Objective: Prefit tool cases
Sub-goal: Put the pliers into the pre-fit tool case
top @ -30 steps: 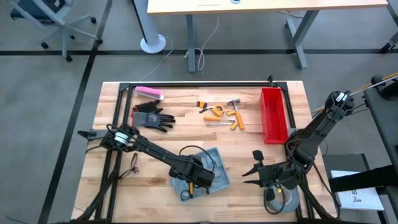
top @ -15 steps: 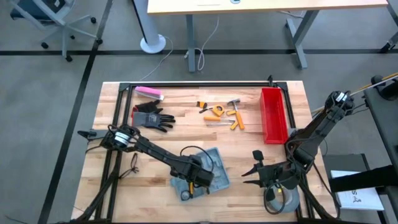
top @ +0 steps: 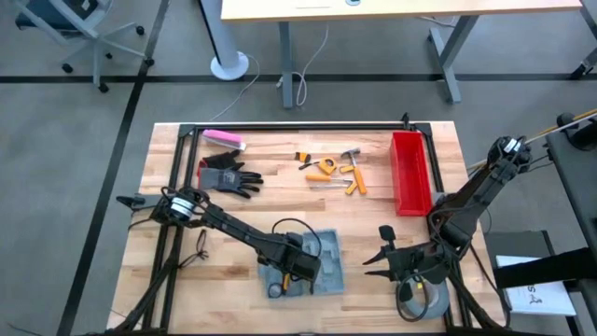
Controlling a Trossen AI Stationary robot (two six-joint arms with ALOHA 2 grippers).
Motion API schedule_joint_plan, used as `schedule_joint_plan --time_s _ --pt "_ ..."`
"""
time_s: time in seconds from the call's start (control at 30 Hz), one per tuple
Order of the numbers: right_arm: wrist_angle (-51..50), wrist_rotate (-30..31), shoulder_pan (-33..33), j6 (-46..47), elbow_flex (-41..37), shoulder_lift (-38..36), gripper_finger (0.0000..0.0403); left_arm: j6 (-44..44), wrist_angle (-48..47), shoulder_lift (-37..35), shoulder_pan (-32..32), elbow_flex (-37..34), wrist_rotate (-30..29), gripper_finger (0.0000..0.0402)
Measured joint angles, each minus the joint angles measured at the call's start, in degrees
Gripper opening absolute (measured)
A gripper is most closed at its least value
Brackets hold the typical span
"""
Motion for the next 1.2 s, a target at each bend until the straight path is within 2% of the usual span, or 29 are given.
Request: schedule_joint_plan --time_s 0.3,0.57,0.8,1.2 --pt "0.02 -0.02 0.0 -0.04 0.0 0.0 0.0071 -1.98 -0.74 -0.94 -0.11 -0.13 2.63 0.0068" --pt "0.41 -0.02 0.0 -0.31 0.0 0.0 0.0082 -4.24 -1.11 -2.74 -0.12 -0.15 2.98 0.0071" --pt "0.41 -0.02 0.0 -0.48 0.0 0.0 0.0076 -6.58 -3.41 -3.08 -1.34 0.21 6.77 0.0073" --pt "1.04 -0.04 0.13 -0.98 0.0 0.0 0.0081 -6.51 -7.25 -3.1 -1.77 0.83 6.89 0.0074"
